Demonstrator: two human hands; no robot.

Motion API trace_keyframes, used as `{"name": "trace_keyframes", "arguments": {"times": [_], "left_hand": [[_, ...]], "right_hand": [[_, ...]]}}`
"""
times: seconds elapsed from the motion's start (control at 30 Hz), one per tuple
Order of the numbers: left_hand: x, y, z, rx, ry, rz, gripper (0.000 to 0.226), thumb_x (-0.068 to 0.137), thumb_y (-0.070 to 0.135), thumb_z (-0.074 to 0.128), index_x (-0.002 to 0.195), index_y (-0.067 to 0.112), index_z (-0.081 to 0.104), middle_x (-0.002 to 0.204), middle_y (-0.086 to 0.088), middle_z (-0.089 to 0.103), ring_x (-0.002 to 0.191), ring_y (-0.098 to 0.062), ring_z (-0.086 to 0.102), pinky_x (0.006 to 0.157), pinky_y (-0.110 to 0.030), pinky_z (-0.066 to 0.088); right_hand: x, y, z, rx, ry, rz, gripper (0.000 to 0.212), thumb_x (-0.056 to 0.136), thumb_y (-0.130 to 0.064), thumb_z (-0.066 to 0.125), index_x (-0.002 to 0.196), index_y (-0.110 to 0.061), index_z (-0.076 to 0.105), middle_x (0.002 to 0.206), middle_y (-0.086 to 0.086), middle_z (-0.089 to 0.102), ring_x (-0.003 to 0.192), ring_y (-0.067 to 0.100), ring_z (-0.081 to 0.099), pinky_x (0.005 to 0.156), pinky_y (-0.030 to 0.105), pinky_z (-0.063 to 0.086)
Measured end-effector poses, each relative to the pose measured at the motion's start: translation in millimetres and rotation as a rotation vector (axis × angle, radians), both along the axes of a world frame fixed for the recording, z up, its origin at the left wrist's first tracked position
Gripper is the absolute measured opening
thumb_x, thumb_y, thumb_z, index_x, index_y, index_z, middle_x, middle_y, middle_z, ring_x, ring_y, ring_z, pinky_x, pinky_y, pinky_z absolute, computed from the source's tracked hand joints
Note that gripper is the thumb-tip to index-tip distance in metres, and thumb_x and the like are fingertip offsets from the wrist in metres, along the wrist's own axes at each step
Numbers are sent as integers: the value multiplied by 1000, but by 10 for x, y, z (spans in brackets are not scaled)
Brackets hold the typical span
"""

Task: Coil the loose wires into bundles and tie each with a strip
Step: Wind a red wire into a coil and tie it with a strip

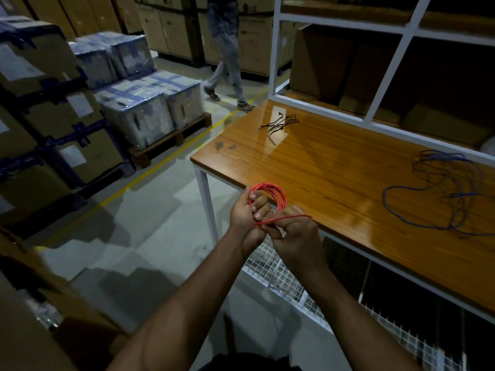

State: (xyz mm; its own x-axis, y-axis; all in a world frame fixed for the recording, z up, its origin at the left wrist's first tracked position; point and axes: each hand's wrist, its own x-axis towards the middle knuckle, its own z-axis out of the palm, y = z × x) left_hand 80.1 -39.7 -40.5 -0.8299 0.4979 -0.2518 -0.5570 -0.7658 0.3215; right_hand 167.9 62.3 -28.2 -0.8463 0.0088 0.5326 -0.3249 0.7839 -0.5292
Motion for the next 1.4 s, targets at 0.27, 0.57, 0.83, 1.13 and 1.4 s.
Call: {"name": "trace_keyframes", "arguments": {"times": [0.27, 0.57, 0.83, 1.13, 1.4], "left_hand": [[93, 30, -46, -143, -60, 78, 46, 107, 38, 32, 65, 20, 38, 41, 6, 28, 27, -6, 23, 30, -16, 17], [168, -28, -93, -265, -51, 72, 46, 106, 35, 35, 63, 19, 42, 43, 5, 31, 28, -8, 24, 28, -20, 19], [440, 65, 25, -372, 106, -170, 48, 106, 36, 32, 65, 17, 47, 44, 5, 38, 33, -6, 27, 37, -18, 21], [283, -218, 85, -134, 112, -229, 44, 104, 37, 33, 66, 18, 44, 42, 8, 32, 32, -5, 29, 36, -19, 19], [259, -236, 55, -256, 123, -168, 44, 105, 36, 37, 65, 19, 43, 44, 8, 31, 36, -5, 26, 39, -19, 19]], "right_hand": [[-65, 12, 24, -154, -173, -223, 43, 58, -21, 94, 55, -26, 51, 60, -13, 54, 58, -1, 50, 55, 19, 43], [-58, 349, 433, -1353, -461, 268, 19, 83, -9, 64, 101, -3, 63, 70, 3, 64, 56, 8, 57, 47, 16, 45], [-461, 447, 526, -1193, -430, 97, 14, 82, 3, 72, 93, -4, 71, 75, 8, 70, 63, 12, 64, 56, 18, 51], [-486, 580, 180, -1189, -592, 49, 12, 82, 2, 71, 94, -2, 70, 79, 11, 75, 71, 20, 72, 61, 22, 57], [-340, 657, 361, -666, -835, 118, 13, 83, 1, 73, 94, -5, 72, 81, 9, 76, 74, 17, 72, 60, 25, 56]]}}
